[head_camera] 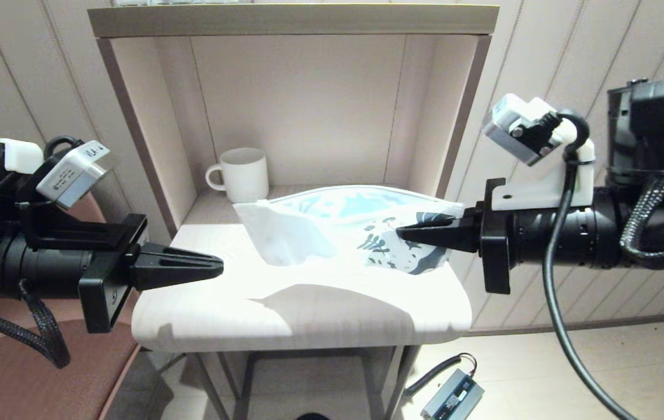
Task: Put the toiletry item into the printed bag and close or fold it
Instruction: Hand it to the other hand
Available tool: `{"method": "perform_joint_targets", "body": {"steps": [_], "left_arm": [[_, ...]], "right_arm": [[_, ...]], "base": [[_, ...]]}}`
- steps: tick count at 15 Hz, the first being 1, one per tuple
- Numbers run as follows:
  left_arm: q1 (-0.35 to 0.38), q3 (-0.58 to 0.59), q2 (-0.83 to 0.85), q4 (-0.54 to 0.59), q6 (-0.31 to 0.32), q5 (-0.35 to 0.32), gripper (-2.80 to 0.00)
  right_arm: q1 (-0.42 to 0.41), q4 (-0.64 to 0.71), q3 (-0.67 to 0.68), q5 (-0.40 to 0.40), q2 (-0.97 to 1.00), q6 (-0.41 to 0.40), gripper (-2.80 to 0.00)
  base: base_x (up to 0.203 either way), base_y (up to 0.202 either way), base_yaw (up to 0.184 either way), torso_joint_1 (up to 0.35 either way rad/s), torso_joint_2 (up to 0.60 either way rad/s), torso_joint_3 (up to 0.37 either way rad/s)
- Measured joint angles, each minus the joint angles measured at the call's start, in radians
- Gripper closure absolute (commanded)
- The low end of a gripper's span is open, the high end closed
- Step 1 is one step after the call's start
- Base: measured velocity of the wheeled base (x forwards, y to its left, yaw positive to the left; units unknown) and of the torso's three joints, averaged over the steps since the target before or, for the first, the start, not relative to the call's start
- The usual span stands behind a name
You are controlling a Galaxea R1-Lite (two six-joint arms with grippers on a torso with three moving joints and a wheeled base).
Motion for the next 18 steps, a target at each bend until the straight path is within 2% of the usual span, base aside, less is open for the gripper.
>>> {"method": "perform_joint_targets", "body": {"steps": [2,3,8,10,14,18], "left_arm": [[0.003,-0.033,0.022,-0.007,-0.023,-0.009,0.00],[0.004,-0.055,0.031,-0.011,-0.046,-0.010,-2.80],[0.044,-0.102,0.105,-0.068,-0.073,-0.029,-2.80],[0.047,-0.106,0.130,-0.076,-0.064,-0.051,-2.80],[0.048,-0.093,0.166,-0.160,-0.060,-0.054,-2.80],[0.046,-0.098,0.184,-0.162,-0.061,-0.071,-2.80]], "right_arm": [[0.000,0.030,-0.017,0.000,-0.005,0.012,0.00],[0.000,0.035,-0.024,0.000,-0.006,0.015,0.00],[0.003,0.069,-0.052,0.005,-0.009,0.033,0.00],[0.015,0.071,-0.059,0.006,-0.008,0.034,0.00],[0.030,0.072,-0.060,0.011,-0.009,0.034,0.00],[0.060,0.074,-0.057,0.024,-0.001,0.035,0.00]], "base": [[0.000,0.000,0.000,0.000,0.00,0.000],[0.000,0.000,0.000,0.000,0.00,0.000],[0.000,0.000,0.000,0.000,0.00,0.000],[0.000,0.000,0.000,0.000,0.00,0.000],[0.000,0.000,0.000,0.000,0.00,0.000],[0.000,0.000,0.000,0.000,0.00,0.000]]}}
